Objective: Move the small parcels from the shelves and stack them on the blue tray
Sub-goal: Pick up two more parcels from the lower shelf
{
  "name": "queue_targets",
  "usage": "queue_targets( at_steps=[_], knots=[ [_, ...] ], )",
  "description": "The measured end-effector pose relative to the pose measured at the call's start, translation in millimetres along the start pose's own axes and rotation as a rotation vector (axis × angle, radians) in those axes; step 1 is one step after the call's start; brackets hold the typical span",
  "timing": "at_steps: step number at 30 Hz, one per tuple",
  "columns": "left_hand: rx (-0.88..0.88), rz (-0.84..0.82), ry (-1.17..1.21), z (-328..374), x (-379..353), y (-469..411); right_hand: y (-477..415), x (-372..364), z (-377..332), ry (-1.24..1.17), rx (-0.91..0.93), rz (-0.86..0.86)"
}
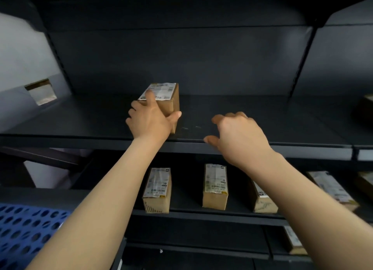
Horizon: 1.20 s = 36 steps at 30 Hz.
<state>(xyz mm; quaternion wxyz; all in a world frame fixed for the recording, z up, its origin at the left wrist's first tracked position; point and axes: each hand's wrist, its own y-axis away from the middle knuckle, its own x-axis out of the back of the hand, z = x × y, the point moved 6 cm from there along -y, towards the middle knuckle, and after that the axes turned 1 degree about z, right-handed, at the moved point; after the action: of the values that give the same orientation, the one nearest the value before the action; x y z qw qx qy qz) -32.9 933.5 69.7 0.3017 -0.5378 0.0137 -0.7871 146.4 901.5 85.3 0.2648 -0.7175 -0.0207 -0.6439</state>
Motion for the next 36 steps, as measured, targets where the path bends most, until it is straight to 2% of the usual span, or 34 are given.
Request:
queue_targets(
  at_steps=[4, 10, 18, 26, 31, 36],
  knots=[
    [-0.005, 0.052, 0.082, 6.2, 4.6, 9.5, 11.8, -2.1, 8.4, -0.022, 0.012, -0.013],
    [-0.101, 0.243, -0.012, 32.2, 38.9, 75.4, 42.5, -6.2, 20.7, -0.061, 0.094, -0.055],
    [-0.050, 0.274, -0.110, 35.8, 63.9, 191.5, 96.3, -38.0, 23.5, -0.072, 0.221, -0.215],
    [0.035, 0.177, -0.264, 5.7, 35.8, 258.4, 113.2, -107.3, 26.8, -0.027, 0.166, -0.462],
    [0.018, 0.042, -0.336, -16.4, -5.0, 246.9, 98.5, -157.2, 31.9, 0.016, 0.055, -0.568],
    [-0.015, -0.024, -0.362, -36.0, -42.1, 209.4, 72.8, -207.8, 35.4, 0.017, -0.073, -0.610]
  ],
)
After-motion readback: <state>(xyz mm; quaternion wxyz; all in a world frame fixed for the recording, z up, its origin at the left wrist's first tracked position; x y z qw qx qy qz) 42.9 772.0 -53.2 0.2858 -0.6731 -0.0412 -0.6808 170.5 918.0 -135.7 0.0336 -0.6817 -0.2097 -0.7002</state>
